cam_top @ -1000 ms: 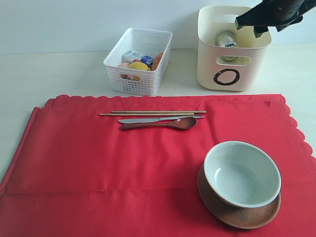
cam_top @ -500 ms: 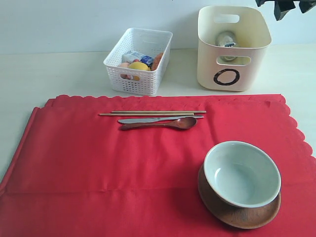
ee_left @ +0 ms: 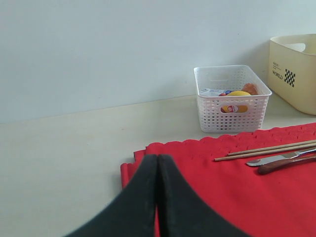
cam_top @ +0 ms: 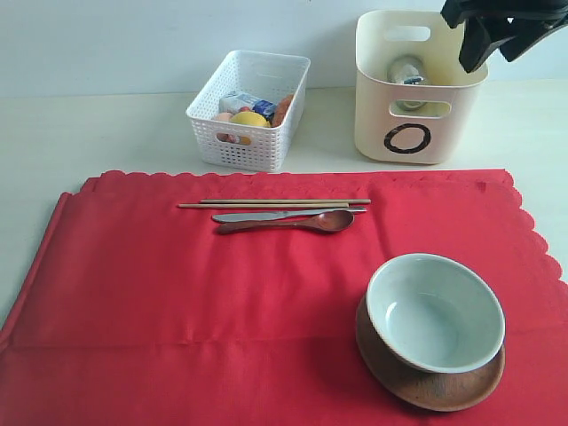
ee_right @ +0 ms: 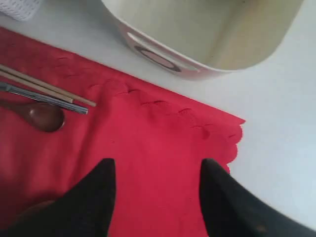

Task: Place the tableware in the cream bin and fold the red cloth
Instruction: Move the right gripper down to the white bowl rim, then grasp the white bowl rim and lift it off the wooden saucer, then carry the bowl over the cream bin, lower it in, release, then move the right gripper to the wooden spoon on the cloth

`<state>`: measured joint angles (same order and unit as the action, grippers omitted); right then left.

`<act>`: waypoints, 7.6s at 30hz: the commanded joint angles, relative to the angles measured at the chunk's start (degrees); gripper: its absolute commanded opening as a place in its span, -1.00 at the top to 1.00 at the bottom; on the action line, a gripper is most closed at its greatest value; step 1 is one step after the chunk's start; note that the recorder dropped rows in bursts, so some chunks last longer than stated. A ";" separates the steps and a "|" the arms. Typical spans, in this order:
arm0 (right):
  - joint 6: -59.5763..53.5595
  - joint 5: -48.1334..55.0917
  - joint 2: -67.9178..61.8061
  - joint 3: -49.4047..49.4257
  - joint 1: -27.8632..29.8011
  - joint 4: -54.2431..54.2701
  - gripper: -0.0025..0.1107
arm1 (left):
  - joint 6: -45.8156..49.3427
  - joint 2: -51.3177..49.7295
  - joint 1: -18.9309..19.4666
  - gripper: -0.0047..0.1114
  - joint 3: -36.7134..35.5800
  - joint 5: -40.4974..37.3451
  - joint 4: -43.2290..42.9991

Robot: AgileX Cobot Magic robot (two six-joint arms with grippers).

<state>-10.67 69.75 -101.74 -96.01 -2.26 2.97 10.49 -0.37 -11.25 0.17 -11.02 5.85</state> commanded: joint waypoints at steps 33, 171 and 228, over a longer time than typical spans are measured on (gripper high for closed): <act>-27.92 -10.31 0.94 34.04 0.25 13.65 0.07 | -0.21 0.37 -0.33 0.90 -0.17 0.05 0.03; -5.74 -37.45 -10.42 3.65 8.25 20.80 0.17 | -0.23 0.37 -0.33 0.90 -0.17 0.05 0.03; -49.34 -8.58 -13.58 3.65 -17.84 25.00 0.17 | -0.22 0.37 -0.33 0.90 -0.17 0.05 0.03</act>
<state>-59.76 63.02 -113.95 -92.03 -18.40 29.59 10.49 -0.37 -11.25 0.17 -11.02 5.85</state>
